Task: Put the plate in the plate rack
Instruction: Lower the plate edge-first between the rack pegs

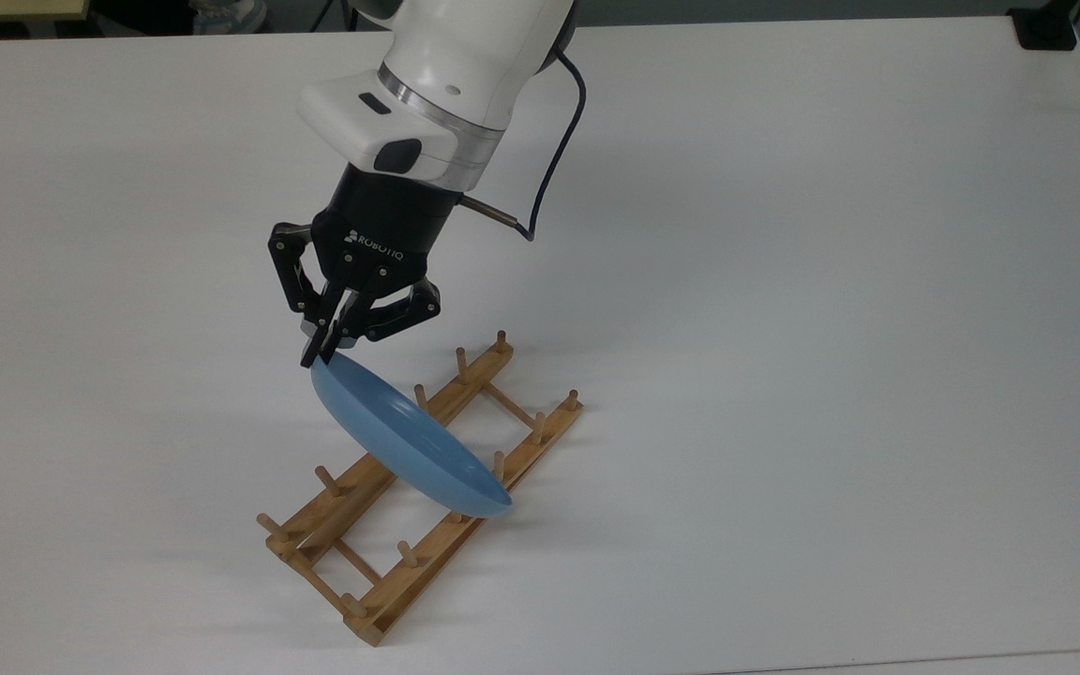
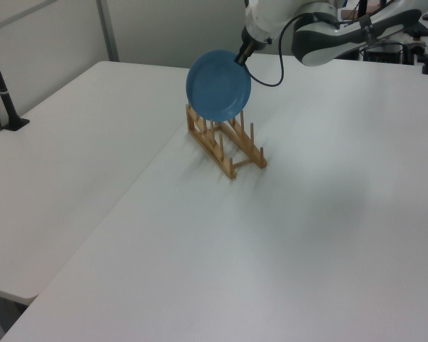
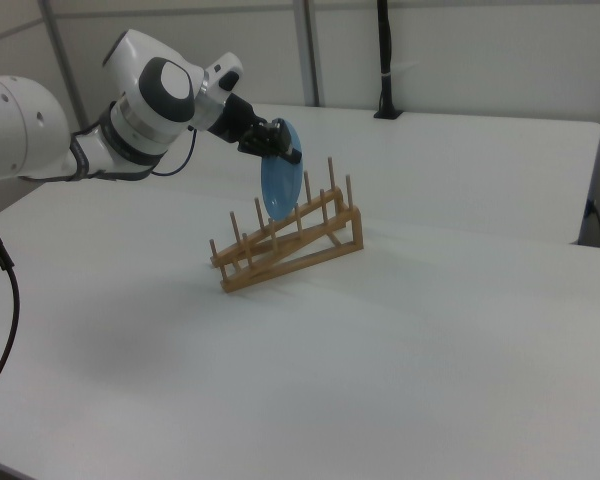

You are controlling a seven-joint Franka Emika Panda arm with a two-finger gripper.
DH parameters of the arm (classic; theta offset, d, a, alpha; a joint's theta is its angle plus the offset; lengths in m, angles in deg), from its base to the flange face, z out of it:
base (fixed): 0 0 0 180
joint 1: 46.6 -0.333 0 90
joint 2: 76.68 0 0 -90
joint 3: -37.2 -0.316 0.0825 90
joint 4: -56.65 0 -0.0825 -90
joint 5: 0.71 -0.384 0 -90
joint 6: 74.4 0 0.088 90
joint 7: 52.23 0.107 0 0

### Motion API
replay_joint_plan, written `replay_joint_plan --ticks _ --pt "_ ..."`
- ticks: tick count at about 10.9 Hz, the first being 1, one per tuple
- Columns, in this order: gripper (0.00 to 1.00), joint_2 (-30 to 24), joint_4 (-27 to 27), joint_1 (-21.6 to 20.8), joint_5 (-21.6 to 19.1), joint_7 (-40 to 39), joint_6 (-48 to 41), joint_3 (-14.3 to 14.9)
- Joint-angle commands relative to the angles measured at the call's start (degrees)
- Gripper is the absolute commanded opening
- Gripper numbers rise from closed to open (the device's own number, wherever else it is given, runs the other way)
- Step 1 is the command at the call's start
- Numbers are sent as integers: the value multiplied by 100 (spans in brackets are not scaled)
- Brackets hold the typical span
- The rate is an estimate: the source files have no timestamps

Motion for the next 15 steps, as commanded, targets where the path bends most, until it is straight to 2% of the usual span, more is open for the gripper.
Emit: replay_joint_plan --ticks 1,2,5,13,14,15 --pt "2 -123 136 -67 251 167 154 54" --pt "3 -114 154 -76 382 185 145 45" --pt "9 -88 215 -76 436 193 145 18" --pt "10 -18 251 -242 419 193 154 -17" --pt "21 9 242 -269 419 193 154 -17" --pt "53 18 242 -269 410 202 154 -17"
